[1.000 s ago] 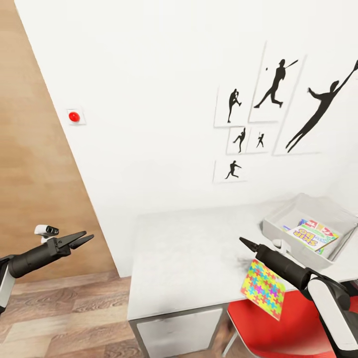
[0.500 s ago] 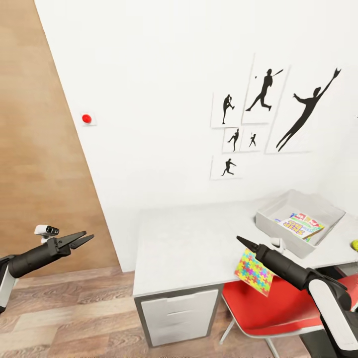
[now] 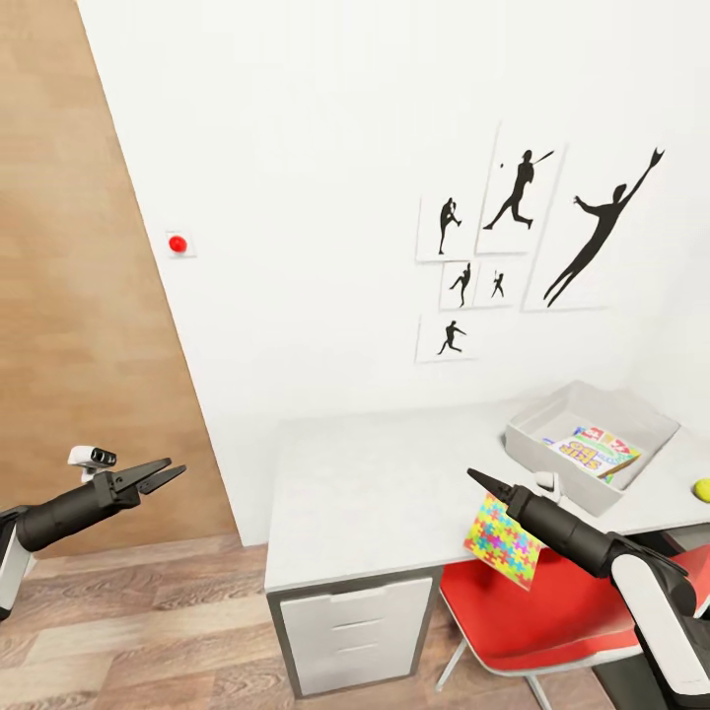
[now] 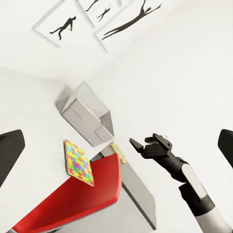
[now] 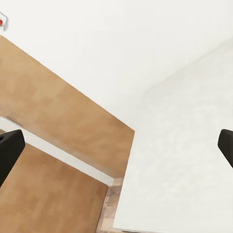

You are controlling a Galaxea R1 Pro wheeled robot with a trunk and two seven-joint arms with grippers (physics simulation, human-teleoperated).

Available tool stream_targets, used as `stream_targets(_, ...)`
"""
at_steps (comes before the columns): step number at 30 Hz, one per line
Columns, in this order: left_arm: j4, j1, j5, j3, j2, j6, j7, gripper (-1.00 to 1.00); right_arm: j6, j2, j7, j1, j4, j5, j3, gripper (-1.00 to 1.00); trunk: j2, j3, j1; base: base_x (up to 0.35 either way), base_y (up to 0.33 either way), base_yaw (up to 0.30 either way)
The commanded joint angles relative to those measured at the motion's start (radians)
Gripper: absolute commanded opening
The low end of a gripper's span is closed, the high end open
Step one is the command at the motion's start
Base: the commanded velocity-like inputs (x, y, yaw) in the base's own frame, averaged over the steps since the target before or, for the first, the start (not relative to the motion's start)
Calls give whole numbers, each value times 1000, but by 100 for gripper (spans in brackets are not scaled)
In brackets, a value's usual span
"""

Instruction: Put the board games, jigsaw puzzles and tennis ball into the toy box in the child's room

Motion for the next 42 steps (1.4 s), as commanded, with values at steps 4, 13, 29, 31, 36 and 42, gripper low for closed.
stream_targets(4,0,-1,-1,0,0,10,-4,100,5,0,2,-1,0,-3,-1,100,-2,4,1,-12,0,0)
stream_targets(13,0,-1,0,0,0,11,-4,100,3,-1,3,-1,0,-3,0,100,-2,18,1,-178,-29,0)
stream_targets(29,0,-1,-2,-1,0,17,-4,100,-3,0,4,-1,1,2,2,100,-2,36,1,-24,-21,0)
stream_targets(31,0,-1,-2,-2,0,18,-4,100,-2,0,4,-1,2,-1,2,100,-2,36,1,0,0,0)
stream_targets(36,0,-1,-3,-2,0,19,-4,100,-3,1,0,-1,3,-3,2,100,-2,36,1,0,0,0)
stream_targets(42,0,-1,-3,-3,0,17,-4,100,-3,2,1,-1,4,-2,0,100,-2,36,1,-6,-22,0)
